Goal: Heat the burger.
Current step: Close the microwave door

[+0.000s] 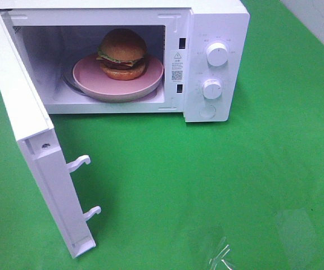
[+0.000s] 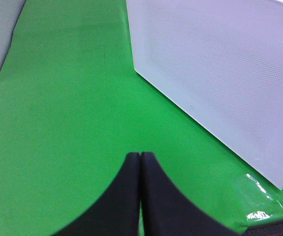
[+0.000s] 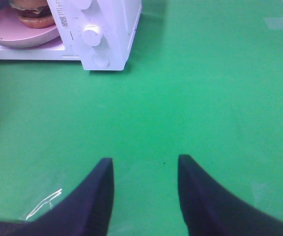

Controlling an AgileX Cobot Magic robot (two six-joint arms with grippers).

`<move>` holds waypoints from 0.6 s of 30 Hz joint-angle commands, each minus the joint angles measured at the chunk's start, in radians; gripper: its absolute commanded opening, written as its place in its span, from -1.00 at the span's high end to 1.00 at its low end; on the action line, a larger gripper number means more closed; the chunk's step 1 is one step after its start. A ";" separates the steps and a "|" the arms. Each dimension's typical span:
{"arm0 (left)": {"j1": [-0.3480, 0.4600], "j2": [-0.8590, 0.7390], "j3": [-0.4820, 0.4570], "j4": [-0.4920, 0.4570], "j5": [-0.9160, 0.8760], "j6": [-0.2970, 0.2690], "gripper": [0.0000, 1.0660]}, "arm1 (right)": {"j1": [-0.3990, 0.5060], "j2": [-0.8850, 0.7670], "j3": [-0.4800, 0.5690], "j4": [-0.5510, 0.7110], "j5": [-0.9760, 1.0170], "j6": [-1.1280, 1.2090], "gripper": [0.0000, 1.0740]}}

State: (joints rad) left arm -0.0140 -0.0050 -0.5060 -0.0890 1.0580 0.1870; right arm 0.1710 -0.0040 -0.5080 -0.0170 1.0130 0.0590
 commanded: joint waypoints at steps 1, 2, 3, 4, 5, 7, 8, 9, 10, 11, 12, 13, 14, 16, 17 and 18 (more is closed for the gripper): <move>0.002 -0.020 0.002 -0.003 -0.014 -0.004 1.00 | -0.005 -0.026 0.002 0.003 -0.013 -0.014 0.21; 0.002 -0.020 0.002 -0.003 -0.014 -0.004 1.00 | -0.005 -0.026 0.002 0.003 -0.013 -0.014 0.21; 0.002 -0.020 0.002 -0.003 -0.014 -0.004 1.00 | -0.005 -0.026 0.002 0.003 -0.013 -0.014 0.21; 0.002 -0.020 0.002 -0.003 -0.014 -0.004 1.00 | -0.005 -0.026 0.002 0.003 -0.013 -0.014 0.23; 0.002 -0.020 0.002 -0.003 -0.014 -0.004 1.00 | -0.005 -0.026 0.002 0.003 -0.013 -0.014 0.23; 0.002 -0.020 0.002 -0.003 -0.014 -0.004 1.00 | -0.005 -0.026 0.002 0.003 -0.013 -0.014 0.24; 0.002 -0.020 0.002 -0.004 -0.014 -0.004 1.00 | -0.005 -0.026 0.002 0.003 -0.013 -0.014 0.24; 0.002 -0.020 0.002 -0.004 -0.014 -0.004 1.00 | -0.005 -0.026 0.002 0.003 -0.013 -0.014 0.24; 0.002 -0.020 0.002 -0.011 -0.014 -0.004 1.00 | -0.005 -0.026 0.002 0.003 -0.013 -0.014 0.24; 0.002 -0.020 0.002 -0.011 -0.014 -0.004 1.00 | -0.005 -0.026 0.002 0.003 -0.013 -0.014 0.24; 0.002 -0.020 0.002 -0.012 -0.014 -0.004 1.00 | -0.005 -0.026 0.002 0.003 -0.013 -0.014 0.24; 0.002 -0.020 0.002 -0.012 -0.014 -0.004 1.00 | -0.005 -0.026 0.002 0.003 -0.013 -0.014 0.24; 0.002 -0.020 0.002 -0.012 -0.014 -0.004 1.00 | -0.005 -0.026 0.002 0.003 -0.013 -0.014 0.24; 0.002 -0.020 0.002 -0.012 -0.014 -0.004 1.00 | -0.005 -0.026 0.002 0.003 -0.013 -0.014 0.24; 0.002 -0.020 0.002 -0.014 -0.014 -0.004 1.00 | -0.005 -0.026 0.002 0.002 -0.013 -0.012 0.24; 0.002 -0.020 0.002 -0.014 -0.014 -0.004 1.00 | -0.005 -0.026 0.002 0.002 -0.013 -0.012 0.24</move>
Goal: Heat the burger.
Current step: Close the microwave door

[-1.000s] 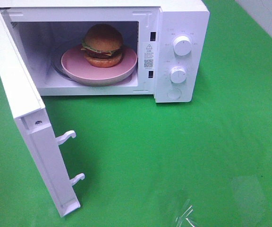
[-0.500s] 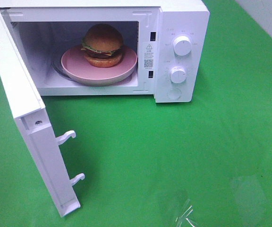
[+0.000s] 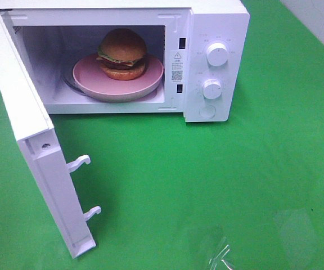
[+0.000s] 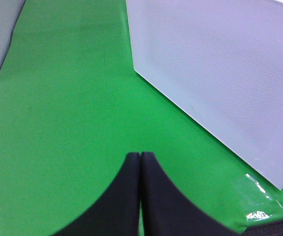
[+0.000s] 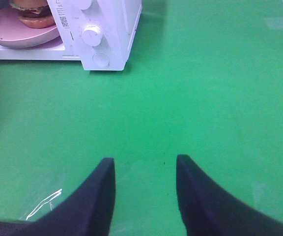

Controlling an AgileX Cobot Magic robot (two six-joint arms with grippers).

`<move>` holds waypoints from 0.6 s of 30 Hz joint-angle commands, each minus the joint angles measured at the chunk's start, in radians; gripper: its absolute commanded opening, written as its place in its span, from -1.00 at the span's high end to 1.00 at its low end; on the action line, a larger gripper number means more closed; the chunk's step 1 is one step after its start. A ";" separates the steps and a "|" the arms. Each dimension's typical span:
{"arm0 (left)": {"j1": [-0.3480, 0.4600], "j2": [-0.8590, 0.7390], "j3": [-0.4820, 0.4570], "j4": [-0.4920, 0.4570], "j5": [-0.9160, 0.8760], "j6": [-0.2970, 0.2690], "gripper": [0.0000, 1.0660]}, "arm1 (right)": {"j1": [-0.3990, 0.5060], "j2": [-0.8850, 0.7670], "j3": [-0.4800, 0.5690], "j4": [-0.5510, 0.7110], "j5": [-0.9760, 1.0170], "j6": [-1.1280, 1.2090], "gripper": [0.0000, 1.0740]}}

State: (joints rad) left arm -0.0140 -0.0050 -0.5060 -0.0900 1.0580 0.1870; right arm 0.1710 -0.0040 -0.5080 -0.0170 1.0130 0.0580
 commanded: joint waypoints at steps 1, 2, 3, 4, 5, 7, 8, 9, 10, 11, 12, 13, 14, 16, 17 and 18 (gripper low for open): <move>0.002 -0.020 -0.010 -0.003 -0.029 -0.004 1.00 | -0.005 -0.026 0.002 0.002 -0.013 -0.011 0.24; 0.002 -0.020 -0.010 -0.003 -0.029 -0.004 1.00 | -0.005 -0.026 0.002 0.002 -0.013 -0.011 0.24; 0.002 -0.020 -0.026 -0.004 -0.068 -0.004 1.00 | -0.005 -0.026 0.002 0.002 -0.013 -0.011 0.24; 0.002 -0.020 -0.026 -0.004 -0.068 -0.004 1.00 | -0.005 -0.026 0.002 0.002 -0.013 -0.011 0.24; 0.002 -0.020 -0.026 -0.015 -0.158 -0.004 1.00 | -0.005 -0.026 0.002 0.002 -0.013 -0.011 0.24; 0.002 -0.011 -0.013 -0.019 -0.249 -0.002 1.00 | -0.005 -0.026 0.002 0.002 -0.013 -0.011 0.24; 0.002 -0.011 -0.013 -0.019 -0.249 -0.002 1.00 | -0.005 -0.026 0.002 0.002 -0.013 -0.011 0.24; 0.002 0.013 0.010 -0.019 -0.323 0.009 1.00 | -0.005 -0.026 0.002 0.002 -0.013 -0.011 0.24; 0.002 0.032 0.024 -0.024 -0.354 0.019 1.00 | -0.005 -0.026 0.002 0.002 -0.013 -0.011 0.24; 0.002 0.032 0.024 -0.024 -0.354 0.019 1.00 | -0.005 -0.026 0.002 0.002 -0.013 -0.011 0.24; 0.002 0.078 0.050 -0.051 -0.409 0.021 1.00 | -0.005 -0.026 0.002 0.001 -0.013 -0.011 0.24; 0.002 0.078 0.050 -0.051 -0.409 0.021 1.00 | -0.005 -0.026 0.002 0.001 -0.013 -0.011 0.24; 0.002 0.127 0.064 -0.085 -0.447 0.023 1.00 | -0.005 -0.026 0.002 0.001 -0.013 -0.011 0.24; 0.002 0.190 0.073 -0.110 -0.471 0.033 1.00 | -0.005 -0.026 0.002 0.001 -0.013 -0.011 0.24; 0.002 0.190 0.073 -0.110 -0.471 0.033 1.00 | -0.005 -0.026 0.002 0.001 -0.013 -0.011 0.24; 0.002 0.250 0.075 -0.135 -0.481 0.066 1.00 | -0.005 -0.026 0.002 0.001 -0.013 -0.011 0.24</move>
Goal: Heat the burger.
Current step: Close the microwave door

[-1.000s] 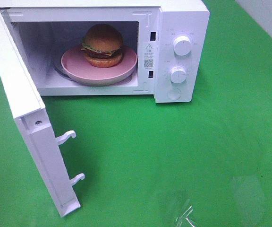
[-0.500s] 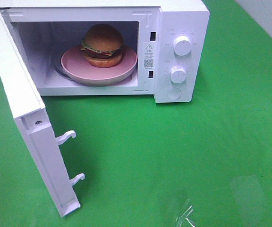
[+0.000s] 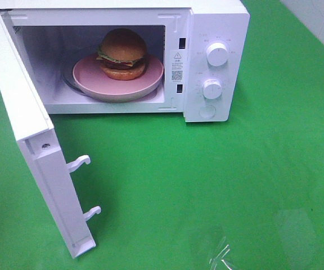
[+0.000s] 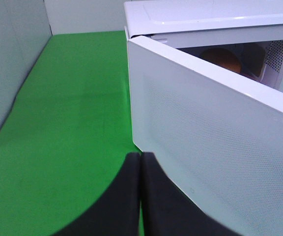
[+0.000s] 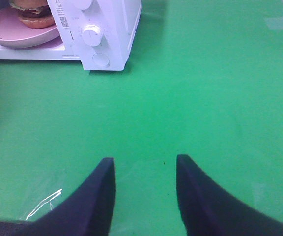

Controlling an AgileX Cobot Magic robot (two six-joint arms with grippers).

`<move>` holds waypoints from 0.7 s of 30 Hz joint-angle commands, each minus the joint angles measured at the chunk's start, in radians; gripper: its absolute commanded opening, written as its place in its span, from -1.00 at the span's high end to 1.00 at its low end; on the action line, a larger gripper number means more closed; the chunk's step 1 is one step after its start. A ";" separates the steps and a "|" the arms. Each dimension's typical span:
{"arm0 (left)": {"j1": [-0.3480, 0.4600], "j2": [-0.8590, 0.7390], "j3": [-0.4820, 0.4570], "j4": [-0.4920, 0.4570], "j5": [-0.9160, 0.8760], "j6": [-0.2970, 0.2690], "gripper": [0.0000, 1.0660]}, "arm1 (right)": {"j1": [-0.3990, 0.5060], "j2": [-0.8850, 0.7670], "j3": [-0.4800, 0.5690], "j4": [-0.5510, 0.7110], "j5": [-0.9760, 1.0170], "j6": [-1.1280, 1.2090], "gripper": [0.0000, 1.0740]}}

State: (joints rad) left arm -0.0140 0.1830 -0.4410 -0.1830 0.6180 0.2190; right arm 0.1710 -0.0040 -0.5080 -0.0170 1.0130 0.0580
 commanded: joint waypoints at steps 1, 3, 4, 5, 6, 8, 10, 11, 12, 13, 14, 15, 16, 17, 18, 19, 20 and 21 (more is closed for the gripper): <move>0.002 0.062 0.010 -0.042 -0.041 0.034 1.00 | -0.005 -0.026 0.002 0.001 -0.013 -0.011 0.24; 0.002 0.197 0.010 -0.087 -0.044 0.120 1.00 | -0.005 -0.026 0.002 0.001 -0.013 -0.011 0.24; 0.002 0.197 0.010 -0.087 -0.044 0.120 1.00 | -0.005 -0.026 0.002 0.001 -0.013 -0.011 0.24; 0.002 0.279 0.010 -0.131 -0.044 0.175 1.00 | -0.005 -0.026 0.002 0.001 -0.013 -0.011 0.24; 0.002 0.279 0.010 -0.131 -0.044 0.175 1.00 | -0.005 -0.026 0.002 0.001 -0.013 -0.011 0.24; 0.002 0.365 0.010 -0.187 -0.048 0.235 1.00 | -0.005 -0.026 0.002 0.001 -0.013 -0.011 0.24; 0.002 0.407 0.010 -0.223 -0.052 0.274 1.00 | -0.005 -0.026 0.002 0.001 -0.013 -0.011 0.24; 0.002 0.481 0.009 -0.292 -0.065 0.356 1.00 | -0.005 -0.026 0.002 0.001 -0.013 -0.011 0.24; 0.002 0.481 0.009 -0.292 -0.065 0.356 1.00 | -0.005 -0.026 0.002 0.001 -0.013 -0.011 0.24; 0.002 0.550 0.009 -0.365 -0.085 0.447 1.00 | -0.005 -0.026 0.002 0.001 -0.013 -0.011 0.24; 0.002 0.550 0.009 -0.365 -0.085 0.447 1.00 | -0.005 -0.026 0.002 0.001 -0.013 -0.011 0.24; 0.002 0.621 0.009 -0.441 -0.104 0.545 1.00 | -0.005 -0.026 0.002 0.001 -0.013 -0.011 0.24; 0.002 0.621 0.009 -0.441 -0.104 0.545 1.00 | -0.005 -0.026 0.002 0.001 -0.013 -0.011 0.24; 0.002 0.682 0.009 -0.514 -0.121 0.632 1.00 | -0.005 -0.026 0.002 0.001 -0.013 -0.011 0.24; 0.002 0.682 0.009 -0.514 -0.121 0.632 1.00 | -0.005 -0.026 0.002 0.001 -0.013 -0.011 0.24; 0.002 0.747 0.009 -0.591 -0.139 0.704 1.00 | -0.005 -0.026 0.002 0.002 -0.013 -0.010 0.23; 0.002 0.800 0.009 -0.663 -0.147 0.773 1.00 | -0.005 -0.026 0.002 0.002 -0.013 -0.010 0.23; 0.002 0.800 0.009 -0.663 -0.147 0.773 1.00 | -0.005 -0.026 0.002 0.002 -0.013 -0.010 0.23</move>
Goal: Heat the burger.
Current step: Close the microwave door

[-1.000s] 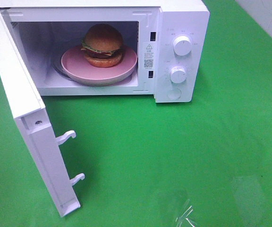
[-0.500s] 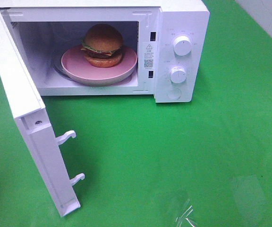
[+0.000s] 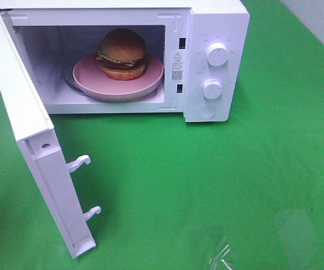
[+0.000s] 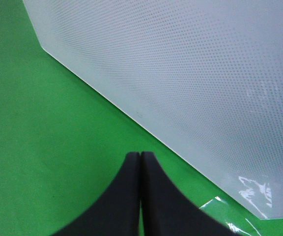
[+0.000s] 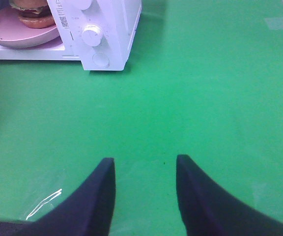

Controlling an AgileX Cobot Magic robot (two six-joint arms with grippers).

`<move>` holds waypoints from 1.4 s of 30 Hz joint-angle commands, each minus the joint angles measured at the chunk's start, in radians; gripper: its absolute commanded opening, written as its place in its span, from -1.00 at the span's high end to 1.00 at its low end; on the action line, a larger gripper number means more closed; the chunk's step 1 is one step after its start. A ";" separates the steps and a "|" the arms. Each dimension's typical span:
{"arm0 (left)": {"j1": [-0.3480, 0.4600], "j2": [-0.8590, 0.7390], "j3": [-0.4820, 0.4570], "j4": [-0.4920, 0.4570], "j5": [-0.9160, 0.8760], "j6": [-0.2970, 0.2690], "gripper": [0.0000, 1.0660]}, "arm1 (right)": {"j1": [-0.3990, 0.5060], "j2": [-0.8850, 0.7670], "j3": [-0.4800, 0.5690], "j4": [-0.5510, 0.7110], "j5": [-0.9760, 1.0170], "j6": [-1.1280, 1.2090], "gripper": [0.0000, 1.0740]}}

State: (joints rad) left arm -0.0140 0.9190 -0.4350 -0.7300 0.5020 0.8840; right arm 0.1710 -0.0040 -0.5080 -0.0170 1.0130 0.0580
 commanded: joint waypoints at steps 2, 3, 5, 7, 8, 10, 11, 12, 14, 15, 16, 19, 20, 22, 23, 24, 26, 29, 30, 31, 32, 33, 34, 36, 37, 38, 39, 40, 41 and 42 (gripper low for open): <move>0.002 0.111 0.003 -0.183 -0.032 0.181 1.00 | -0.005 -0.026 0.002 0.002 -0.013 -0.010 0.23; 0.002 0.154 0.001 -0.247 -0.032 0.246 1.00 | -0.005 -0.026 0.002 0.002 -0.013 -0.010 0.23; 0.002 0.168 0.001 -0.267 -0.034 0.265 1.00 | -0.005 -0.026 0.002 0.002 -0.013 -0.010 0.23; 0.002 0.196 0.001 -0.329 -0.049 0.319 1.00 | -0.005 -0.026 0.002 0.002 -0.013 -0.010 0.23; 0.002 0.214 0.001 -0.379 -0.074 0.364 1.00 | -0.005 -0.026 0.002 0.002 -0.013 -0.010 0.23; 0.002 0.224 0.001 -0.412 -0.104 0.397 1.00 | -0.005 -0.026 0.002 0.002 -0.013 -0.010 0.23; 0.002 0.224 0.001 -0.412 -0.104 0.397 1.00 | -0.005 -0.026 0.002 0.002 -0.013 -0.010 0.23; 0.002 0.230 0.001 -0.448 -0.135 0.421 1.00 | -0.005 -0.026 0.002 0.002 -0.013 -0.010 0.23; 0.002 0.231 0.001 -0.480 -0.157 0.448 1.00 | -0.005 -0.026 0.002 0.002 -0.013 -0.010 0.23; 0.002 0.231 0.001 -0.480 -0.157 0.448 1.00 | -0.005 -0.026 0.002 0.002 -0.013 -0.010 0.23; 0.002 0.231 0.001 -0.499 -0.164 0.462 1.00 | -0.005 -0.026 0.002 0.002 -0.013 -0.010 0.23; 0.002 0.231 0.001 -0.554 -0.182 0.515 1.00 | -0.005 -0.026 0.002 0.002 -0.013 -0.010 0.23; 0.002 0.231 0.001 -0.554 -0.182 0.515 1.00 | -0.005 -0.026 0.002 0.002 -0.013 -0.010 0.23; 0.002 0.231 0.000 -0.571 -0.184 0.542 1.00 | -0.005 -0.026 0.002 0.002 -0.013 -0.010 0.24; 0.002 0.231 -0.008 -0.580 -0.183 0.560 1.00 | -0.005 -0.026 0.002 0.002 -0.013 -0.010 0.24; 0.002 0.231 -0.008 -0.580 -0.183 0.560 1.00 | -0.005 -0.026 0.002 0.002 -0.013 -0.010 0.24; 0.002 0.231 -0.021 -0.580 -0.178 0.563 1.00 | -0.005 -0.026 0.002 0.002 -0.013 -0.010 0.24; 0.002 0.232 -0.047 -0.578 -0.182 0.575 1.00 | -0.005 -0.026 0.002 0.002 -0.013 -0.010 0.24; 0.002 0.232 -0.047 -0.578 -0.182 0.575 1.00 | -0.005 -0.026 0.002 0.002 -0.013 -0.010 0.24; 0.002 0.234 -0.050 -0.578 -0.184 0.586 1.00 | -0.005 -0.026 0.002 0.002 -0.013 -0.010 0.24; 0.002 0.234 -0.050 -0.578 -0.184 0.586 1.00 | -0.005 -0.026 0.002 0.002 -0.013 -0.010 0.24; 0.002 0.243 -0.052 -0.577 -0.184 0.590 1.00 | -0.005 -0.026 0.002 0.002 -0.013 -0.010 0.24; 0.002 0.243 -0.052 -0.577 -0.184 0.590 1.00 | -0.005 -0.026 0.002 0.002 -0.013 -0.010 0.24; -0.014 0.278 -0.057 -0.577 -0.183 0.590 1.00 | -0.005 -0.026 0.002 0.002 -0.013 -0.010 0.24; -0.014 0.278 -0.057 -0.577 -0.183 0.590 1.00 | -0.005 -0.026 0.002 0.002 -0.013 -0.010 0.24; -0.045 0.296 -0.067 -0.573 -0.198 0.590 1.00 | -0.005 -0.026 0.002 0.002 -0.013 -0.010 0.24; -0.045 0.296 -0.067 -0.573 -0.198 0.590 1.00 | -0.005 -0.026 0.002 0.002 -0.013 -0.010 0.24; -0.090 0.320 -0.079 -0.562 -0.244 0.590 1.00 | -0.005 -0.026 0.002 0.002 -0.013 -0.010 0.24; -0.090 0.320 -0.079 -0.562 -0.244 0.590 1.00 | -0.005 -0.026 0.002 0.002 -0.013 -0.010 0.24; -0.128 0.341 -0.088 -0.559 -0.302 0.590 1.00 | -0.005 -0.026 0.002 0.002 -0.013 -0.010 0.24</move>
State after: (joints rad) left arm -0.0970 1.2370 -0.5050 -1.2880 0.2720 1.4700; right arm 0.1710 -0.0040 -0.5080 -0.0170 1.0130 0.0580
